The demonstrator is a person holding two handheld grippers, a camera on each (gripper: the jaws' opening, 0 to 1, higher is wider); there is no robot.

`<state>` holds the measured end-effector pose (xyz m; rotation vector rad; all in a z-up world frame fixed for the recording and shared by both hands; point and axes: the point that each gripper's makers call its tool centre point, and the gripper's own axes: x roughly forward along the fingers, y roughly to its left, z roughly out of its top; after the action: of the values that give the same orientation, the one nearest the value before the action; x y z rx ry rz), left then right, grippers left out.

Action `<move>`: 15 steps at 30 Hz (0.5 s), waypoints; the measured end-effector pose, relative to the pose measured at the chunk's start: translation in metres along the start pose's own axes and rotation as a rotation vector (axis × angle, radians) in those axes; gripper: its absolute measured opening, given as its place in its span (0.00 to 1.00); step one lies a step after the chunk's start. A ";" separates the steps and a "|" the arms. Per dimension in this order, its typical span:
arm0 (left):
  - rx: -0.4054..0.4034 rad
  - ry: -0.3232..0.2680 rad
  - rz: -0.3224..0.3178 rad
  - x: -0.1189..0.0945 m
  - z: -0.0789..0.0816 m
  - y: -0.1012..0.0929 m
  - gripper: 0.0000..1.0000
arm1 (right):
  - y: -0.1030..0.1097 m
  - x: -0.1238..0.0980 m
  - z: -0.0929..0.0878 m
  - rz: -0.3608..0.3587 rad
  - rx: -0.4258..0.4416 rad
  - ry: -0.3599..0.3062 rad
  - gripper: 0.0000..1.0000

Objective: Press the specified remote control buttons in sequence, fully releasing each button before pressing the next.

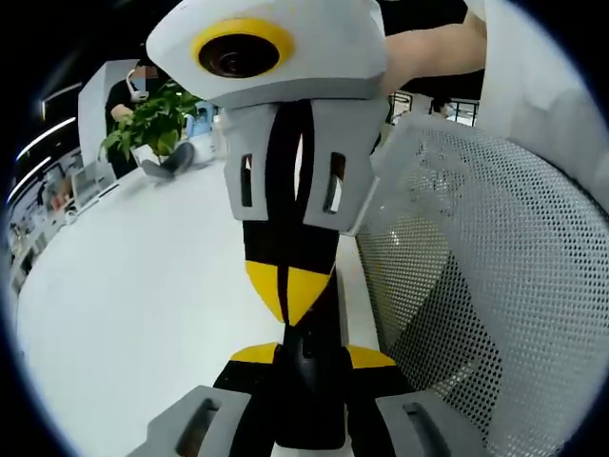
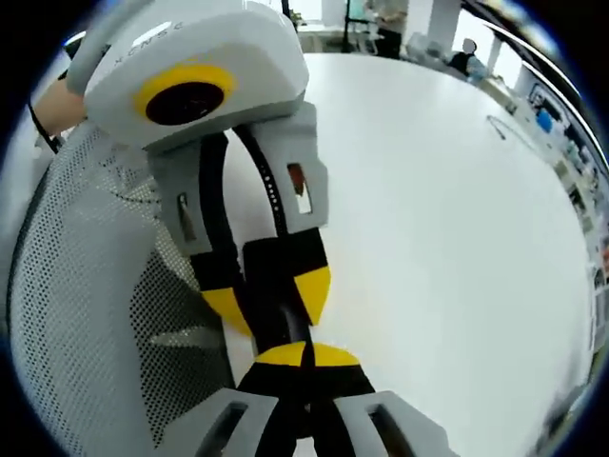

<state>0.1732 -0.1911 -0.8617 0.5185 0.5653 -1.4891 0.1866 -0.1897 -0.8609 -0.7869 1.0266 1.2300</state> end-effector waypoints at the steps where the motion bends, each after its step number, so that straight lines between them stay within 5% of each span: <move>1: 0.000 0.000 0.000 0.000 0.000 0.000 0.25 | 0.000 0.000 0.000 -0.005 0.001 0.003 0.00; 9: -0.002 -0.002 0.001 0.000 0.000 0.000 0.25 | 0.000 -0.002 -0.002 -0.077 0.016 -0.063 0.00; 15: -0.005 -0.005 0.000 0.000 0.000 0.000 0.25 | 0.009 -0.005 0.003 -0.065 0.042 -0.118 0.00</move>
<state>0.1729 -0.1908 -0.8616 0.5108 0.5654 -1.4882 0.1781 -0.1868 -0.8551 -0.7017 0.9212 1.1812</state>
